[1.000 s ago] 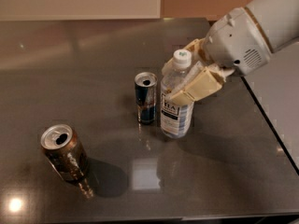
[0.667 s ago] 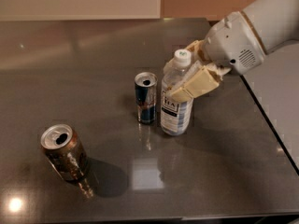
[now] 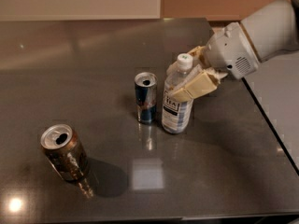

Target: Move blue plastic bottle near redbull can

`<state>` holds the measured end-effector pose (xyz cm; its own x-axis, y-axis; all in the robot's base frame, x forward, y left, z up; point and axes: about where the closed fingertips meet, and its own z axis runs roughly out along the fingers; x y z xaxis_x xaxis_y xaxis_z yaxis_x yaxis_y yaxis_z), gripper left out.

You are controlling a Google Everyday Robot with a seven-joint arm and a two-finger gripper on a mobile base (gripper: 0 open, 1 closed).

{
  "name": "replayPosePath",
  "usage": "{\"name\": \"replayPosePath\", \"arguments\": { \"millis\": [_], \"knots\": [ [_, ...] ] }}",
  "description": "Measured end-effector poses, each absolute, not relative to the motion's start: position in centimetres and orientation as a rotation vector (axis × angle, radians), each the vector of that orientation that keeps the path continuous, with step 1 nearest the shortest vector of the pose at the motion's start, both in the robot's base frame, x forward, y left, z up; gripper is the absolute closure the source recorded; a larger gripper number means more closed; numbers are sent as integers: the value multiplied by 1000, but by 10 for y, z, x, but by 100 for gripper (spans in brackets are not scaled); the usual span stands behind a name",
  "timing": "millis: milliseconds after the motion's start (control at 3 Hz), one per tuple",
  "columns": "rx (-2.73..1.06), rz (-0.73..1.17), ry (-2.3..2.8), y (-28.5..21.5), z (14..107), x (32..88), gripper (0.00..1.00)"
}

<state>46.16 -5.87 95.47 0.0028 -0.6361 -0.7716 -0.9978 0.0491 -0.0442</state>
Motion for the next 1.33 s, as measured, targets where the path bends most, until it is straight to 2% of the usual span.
{"name": "replayPosePath", "arguments": {
  "millis": [1000, 1333],
  "knots": [
    [-1629, 709, 1671, -58, 951, 465, 15],
    [-1633, 708, 1667, -56, 953, 463, 0]
  ]
}}
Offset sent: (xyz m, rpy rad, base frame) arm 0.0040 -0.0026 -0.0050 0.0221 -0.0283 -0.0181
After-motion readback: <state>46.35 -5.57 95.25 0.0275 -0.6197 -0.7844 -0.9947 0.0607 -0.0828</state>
